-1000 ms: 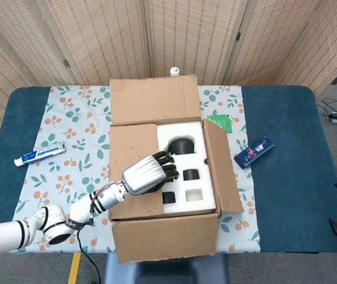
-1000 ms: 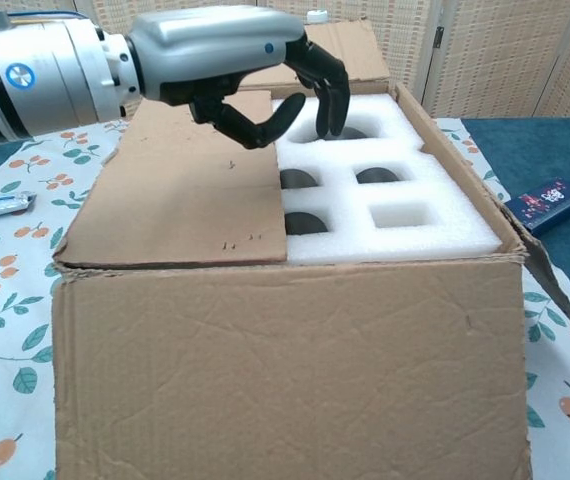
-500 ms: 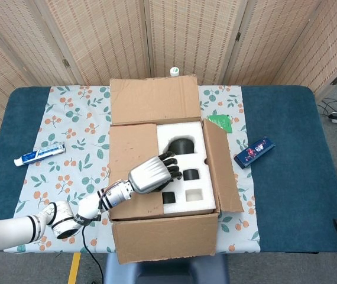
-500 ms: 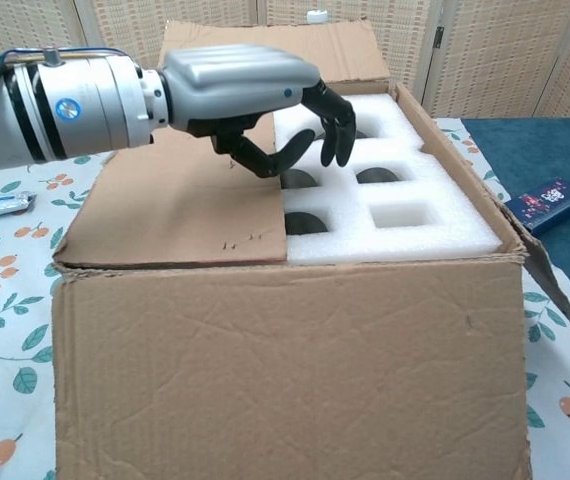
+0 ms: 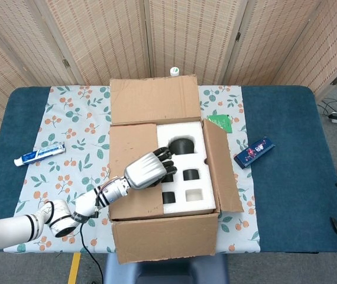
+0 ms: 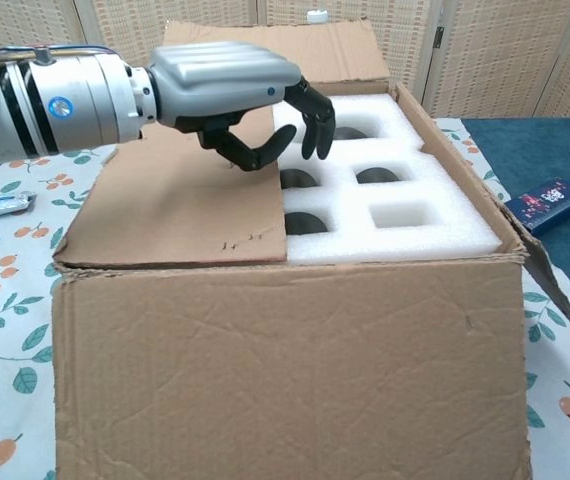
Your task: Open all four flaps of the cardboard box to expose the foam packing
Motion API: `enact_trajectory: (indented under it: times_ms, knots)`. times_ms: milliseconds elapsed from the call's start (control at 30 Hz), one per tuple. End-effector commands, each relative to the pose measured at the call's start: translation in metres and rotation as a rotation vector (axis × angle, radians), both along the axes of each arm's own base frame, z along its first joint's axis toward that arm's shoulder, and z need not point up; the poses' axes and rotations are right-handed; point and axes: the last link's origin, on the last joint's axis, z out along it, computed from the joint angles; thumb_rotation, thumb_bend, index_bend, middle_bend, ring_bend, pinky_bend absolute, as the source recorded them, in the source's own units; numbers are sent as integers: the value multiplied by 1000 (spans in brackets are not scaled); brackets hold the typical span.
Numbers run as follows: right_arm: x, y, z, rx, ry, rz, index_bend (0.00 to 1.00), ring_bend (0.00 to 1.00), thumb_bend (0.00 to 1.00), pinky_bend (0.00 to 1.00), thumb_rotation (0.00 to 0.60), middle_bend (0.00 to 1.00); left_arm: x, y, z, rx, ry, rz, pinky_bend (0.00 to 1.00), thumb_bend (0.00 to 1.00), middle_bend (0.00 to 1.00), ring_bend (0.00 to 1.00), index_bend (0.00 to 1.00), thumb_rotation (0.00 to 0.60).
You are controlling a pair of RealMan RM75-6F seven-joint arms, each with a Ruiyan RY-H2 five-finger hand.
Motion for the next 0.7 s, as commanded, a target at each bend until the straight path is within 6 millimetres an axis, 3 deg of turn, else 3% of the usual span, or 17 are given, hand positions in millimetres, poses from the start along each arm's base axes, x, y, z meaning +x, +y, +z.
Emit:
enact_trajectory:
  times_ms: [33,700]
  knots:
    - [0,0,0,2,-2,-1,196,92,426,75,283,22,-3,2,0,10,15,8,204,822,433,279,395,600]
    - [0,-5,-2,21,-4,-10,196,91,426,75,283,22,-14,9,8,78,49,33,204,822,434,299,397,600]
